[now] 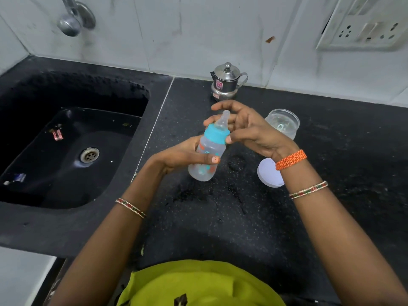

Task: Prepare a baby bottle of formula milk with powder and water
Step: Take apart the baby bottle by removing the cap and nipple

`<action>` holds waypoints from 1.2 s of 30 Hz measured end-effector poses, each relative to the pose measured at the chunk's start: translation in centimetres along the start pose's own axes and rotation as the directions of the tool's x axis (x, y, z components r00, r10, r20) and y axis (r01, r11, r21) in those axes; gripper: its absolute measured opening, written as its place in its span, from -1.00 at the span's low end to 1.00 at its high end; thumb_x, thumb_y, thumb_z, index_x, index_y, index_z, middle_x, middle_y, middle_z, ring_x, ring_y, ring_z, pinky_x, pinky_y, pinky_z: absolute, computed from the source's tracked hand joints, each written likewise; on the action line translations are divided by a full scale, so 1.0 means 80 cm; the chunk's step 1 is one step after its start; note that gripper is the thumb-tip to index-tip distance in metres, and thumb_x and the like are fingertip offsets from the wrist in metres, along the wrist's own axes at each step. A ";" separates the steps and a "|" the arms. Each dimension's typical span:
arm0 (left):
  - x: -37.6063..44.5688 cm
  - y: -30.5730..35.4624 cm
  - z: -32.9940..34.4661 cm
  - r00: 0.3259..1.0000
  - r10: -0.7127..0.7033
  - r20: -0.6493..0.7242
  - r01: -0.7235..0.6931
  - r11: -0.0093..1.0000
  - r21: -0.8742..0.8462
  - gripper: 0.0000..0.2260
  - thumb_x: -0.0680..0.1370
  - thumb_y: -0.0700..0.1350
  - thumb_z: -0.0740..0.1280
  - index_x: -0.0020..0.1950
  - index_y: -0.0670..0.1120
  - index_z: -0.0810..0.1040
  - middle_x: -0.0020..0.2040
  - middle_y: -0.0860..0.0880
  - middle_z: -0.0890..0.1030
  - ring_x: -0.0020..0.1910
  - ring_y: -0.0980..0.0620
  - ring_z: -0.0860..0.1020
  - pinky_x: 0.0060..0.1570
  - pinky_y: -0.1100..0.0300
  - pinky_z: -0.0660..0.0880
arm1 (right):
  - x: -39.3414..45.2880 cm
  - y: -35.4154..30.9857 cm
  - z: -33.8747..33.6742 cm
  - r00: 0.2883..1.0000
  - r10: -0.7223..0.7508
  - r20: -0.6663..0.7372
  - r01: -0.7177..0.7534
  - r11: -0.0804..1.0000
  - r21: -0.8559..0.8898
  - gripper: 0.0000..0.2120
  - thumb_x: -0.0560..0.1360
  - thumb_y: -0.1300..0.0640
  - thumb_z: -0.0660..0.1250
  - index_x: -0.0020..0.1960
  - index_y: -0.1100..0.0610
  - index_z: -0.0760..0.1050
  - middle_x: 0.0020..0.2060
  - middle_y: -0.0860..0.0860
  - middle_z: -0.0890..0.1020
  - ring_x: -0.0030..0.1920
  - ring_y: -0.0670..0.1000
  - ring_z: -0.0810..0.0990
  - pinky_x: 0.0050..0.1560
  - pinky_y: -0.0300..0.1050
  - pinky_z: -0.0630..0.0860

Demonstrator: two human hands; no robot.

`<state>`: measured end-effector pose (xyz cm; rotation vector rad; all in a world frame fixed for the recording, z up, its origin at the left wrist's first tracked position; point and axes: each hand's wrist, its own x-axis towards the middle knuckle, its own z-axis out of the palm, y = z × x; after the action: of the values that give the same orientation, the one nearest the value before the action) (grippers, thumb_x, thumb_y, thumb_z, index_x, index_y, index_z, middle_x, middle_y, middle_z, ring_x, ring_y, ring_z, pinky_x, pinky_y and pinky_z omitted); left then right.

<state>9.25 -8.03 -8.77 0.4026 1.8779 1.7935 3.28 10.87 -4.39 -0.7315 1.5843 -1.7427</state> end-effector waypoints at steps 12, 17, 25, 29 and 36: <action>-0.004 -0.050 -0.006 0.850 0.039 -0.525 -0.125 0.984 -0.129 -0.36 0.15 0.05 0.59 0.18 0.06 0.47 0.12 0.05 0.62 0.12 0.12 0.57 0.15 0.10 0.49 | -0.006 0.033 -0.013 0.830 -0.072 -0.554 -0.165 0.916 -0.366 -0.64 0.38 0.23 0.50 0.12 0.07 0.48 0.02 0.01 0.56 -0.11 -0.10 0.52 -0.07 -0.27 0.52; 0.000 -0.067 0.000 0.717 0.104 -0.689 -0.075 0.995 0.072 -0.51 0.32 -0.08 0.53 0.21 0.08 0.48 0.17 0.06 0.55 0.06 0.29 0.52 0.10 0.27 0.48 | -0.015 0.081 0.002 0.871 -0.047 -0.489 -0.328 0.686 -0.650 -0.65 0.37 0.25 0.45 0.12 0.09 0.49 0.10 0.07 0.56 0.03 0.00 0.53 0.00 -0.18 0.46; 0.000 -0.068 0.006 0.733 0.068 -0.677 0.009 0.994 0.110 -0.38 0.36 -0.18 0.52 0.35 -0.03 0.35 0.19 -0.02 0.52 0.14 0.05 0.51 0.15 0.13 0.48 | -0.018 0.092 0.016 0.894 0.045 -0.445 -0.390 0.565 -0.727 -0.52 0.39 0.25 0.40 0.28 0.12 0.41 0.24 0.10 0.46 0.24 0.06 0.46 0.18 -0.18 0.37; -0.009 -0.062 0.026 0.663 0.118 -0.739 0.059 0.976 0.209 -0.30 0.35 -0.06 0.49 0.42 0.04 0.25 0.36 0.04 0.33 0.33 0.08 0.37 0.31 0.18 0.33 | -0.028 0.056 0.022 0.875 -0.083 -0.478 -0.350 0.574 -0.741 -0.56 0.42 0.17 0.37 0.28 0.12 0.40 0.21 0.08 0.51 0.19 0.04 0.51 0.21 0.00 0.49; 0.025 0.030 0.104 0.494 0.452 -0.743 -0.257 0.892 0.372 -0.72 0.41 -0.33 0.28 0.07 -0.09 0.48 -0.07 -0.02 0.52 -0.10 0.15 0.51 -0.04 0.28 0.47 | -0.071 -0.069 -0.090 0.734 -0.323 -0.598 -0.443 0.440 -0.781 -0.86 0.43 0.17 0.33 -0.07 0.01 0.62 -0.01 0.07 0.62 0.08 0.07 0.54 0.15 -0.04 0.46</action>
<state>11.80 0.20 -6.72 -0.0217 2.8235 2.3117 0.68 20.09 0.46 -0.4127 3.1560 -0.9327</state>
